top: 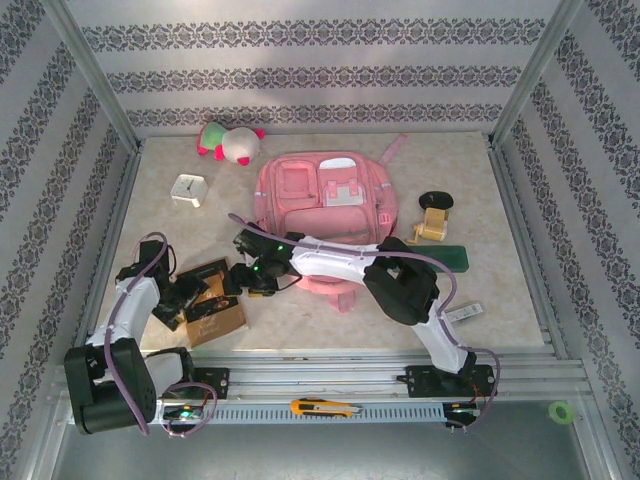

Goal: Pack books, pencil case, and school supplies into a backpack

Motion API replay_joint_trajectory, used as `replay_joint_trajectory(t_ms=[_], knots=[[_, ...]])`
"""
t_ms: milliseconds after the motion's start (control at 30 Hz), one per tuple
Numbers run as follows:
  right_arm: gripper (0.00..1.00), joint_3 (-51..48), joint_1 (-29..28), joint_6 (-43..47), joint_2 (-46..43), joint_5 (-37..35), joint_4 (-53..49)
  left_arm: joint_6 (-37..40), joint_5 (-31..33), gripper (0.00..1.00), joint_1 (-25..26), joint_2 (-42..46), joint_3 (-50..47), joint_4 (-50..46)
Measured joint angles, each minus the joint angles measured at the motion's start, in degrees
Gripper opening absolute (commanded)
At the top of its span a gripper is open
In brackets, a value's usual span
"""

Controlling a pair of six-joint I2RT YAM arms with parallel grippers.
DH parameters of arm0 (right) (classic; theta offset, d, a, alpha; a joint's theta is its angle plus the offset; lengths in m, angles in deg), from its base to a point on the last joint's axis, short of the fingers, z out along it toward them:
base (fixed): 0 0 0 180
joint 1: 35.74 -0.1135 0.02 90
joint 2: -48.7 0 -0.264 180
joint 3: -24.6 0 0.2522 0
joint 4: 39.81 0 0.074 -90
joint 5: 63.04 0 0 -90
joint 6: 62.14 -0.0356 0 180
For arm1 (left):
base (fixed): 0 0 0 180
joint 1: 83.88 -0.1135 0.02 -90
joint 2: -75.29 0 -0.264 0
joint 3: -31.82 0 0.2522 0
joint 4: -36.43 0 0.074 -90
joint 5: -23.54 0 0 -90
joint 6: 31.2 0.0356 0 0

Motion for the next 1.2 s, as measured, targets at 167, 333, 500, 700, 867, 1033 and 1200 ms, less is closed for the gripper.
replay_joint_trajectory(t_ms=[167,333,500,700,867,1033,1200], knots=[[0.65,-1.66,4.39,4.11,0.0,-0.5,-1.44,-0.57,-4.79,0.84,5.29,0.46,-0.04,3.23],[0.65,-1.86,5.33,7.61,-0.68,-0.76,-3.41,-1.33,-3.39,0.88,8.5,0.42,1.11,3.26],[0.63,-1.97,3.93,9.38,-0.79,-0.11,-3.82,-1.46,0.5,0.87,8.52,0.13,2.75,3.32],[0.61,0.04,2.82,10.71,1.81,0.98,-5.07,-1.25,1.14,0.85,8.46,-4.59,1.86,4.81],[0.56,1.7,2.89,10.6,3.61,1.75,-6.16,-1.05,1.42,0.87,8.48,-4.17,1.4,5.2],[0.52,3.34,2.89,10.4,4.57,1.73,-8.24,-0.92,2.01,0.87,8.52,-4.24,1.31,5.46],[0.49,3.56,2.86,10.21,4.59,1.44,-8.44,-0.63,2.49,0.91,8.52,-2.19,1.36,5.66]])
